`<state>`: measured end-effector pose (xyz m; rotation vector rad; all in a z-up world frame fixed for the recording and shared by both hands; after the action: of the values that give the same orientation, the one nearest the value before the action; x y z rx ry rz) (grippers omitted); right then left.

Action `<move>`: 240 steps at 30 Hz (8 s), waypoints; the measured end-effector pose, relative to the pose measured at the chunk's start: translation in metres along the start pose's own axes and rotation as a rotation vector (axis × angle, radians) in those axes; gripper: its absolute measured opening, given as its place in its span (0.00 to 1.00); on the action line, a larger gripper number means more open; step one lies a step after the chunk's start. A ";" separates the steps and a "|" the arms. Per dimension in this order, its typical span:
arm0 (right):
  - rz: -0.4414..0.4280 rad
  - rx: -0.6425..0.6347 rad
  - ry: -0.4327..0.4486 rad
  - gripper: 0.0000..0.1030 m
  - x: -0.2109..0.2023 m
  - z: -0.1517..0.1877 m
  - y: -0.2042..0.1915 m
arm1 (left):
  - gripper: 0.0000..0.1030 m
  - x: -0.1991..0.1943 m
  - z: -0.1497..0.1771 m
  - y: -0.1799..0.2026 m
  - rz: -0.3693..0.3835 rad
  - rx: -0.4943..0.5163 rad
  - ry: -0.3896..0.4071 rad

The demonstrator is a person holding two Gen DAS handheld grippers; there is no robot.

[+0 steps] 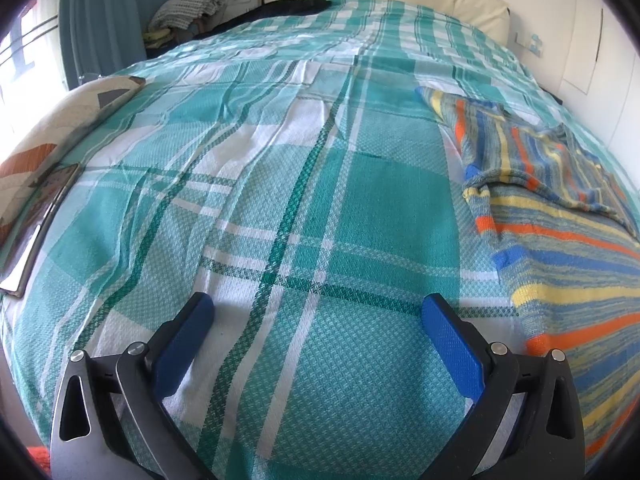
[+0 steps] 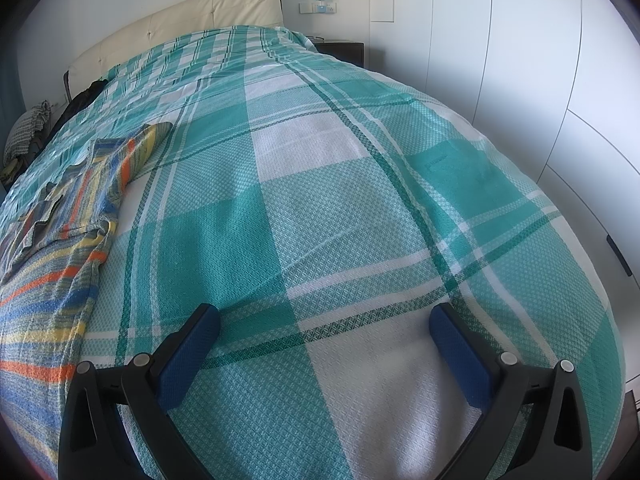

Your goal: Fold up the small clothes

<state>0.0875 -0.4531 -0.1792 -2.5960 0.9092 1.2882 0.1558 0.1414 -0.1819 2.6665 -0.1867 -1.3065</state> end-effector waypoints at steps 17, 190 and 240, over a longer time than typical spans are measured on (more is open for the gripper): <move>0.018 -0.016 -0.007 1.00 0.001 -0.001 -0.002 | 1.00 0.007 -0.004 0.002 -0.042 0.014 -0.026; -0.455 -0.108 -0.152 0.84 -0.053 -0.011 -0.072 | 0.93 -0.031 -0.026 0.060 0.194 -0.092 -0.072; -0.065 -0.158 0.070 0.94 -0.046 0.044 -0.048 | 1.00 -0.011 0.026 0.048 -0.030 0.061 0.071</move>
<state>0.0618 -0.3776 -0.1805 -2.7819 0.7550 1.3096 0.1265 0.0946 -0.1791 2.7722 -0.1810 -1.2311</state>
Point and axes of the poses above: each gripper's, at about its wrist camera, not at the fingertips, and x roughly the way its jaws point, y to its right, z to its underside, the point moved 2 cm from there along x, roughly the way its jaws point, and after that the axes turned 13 degrees about z, right-handed, at the moved point
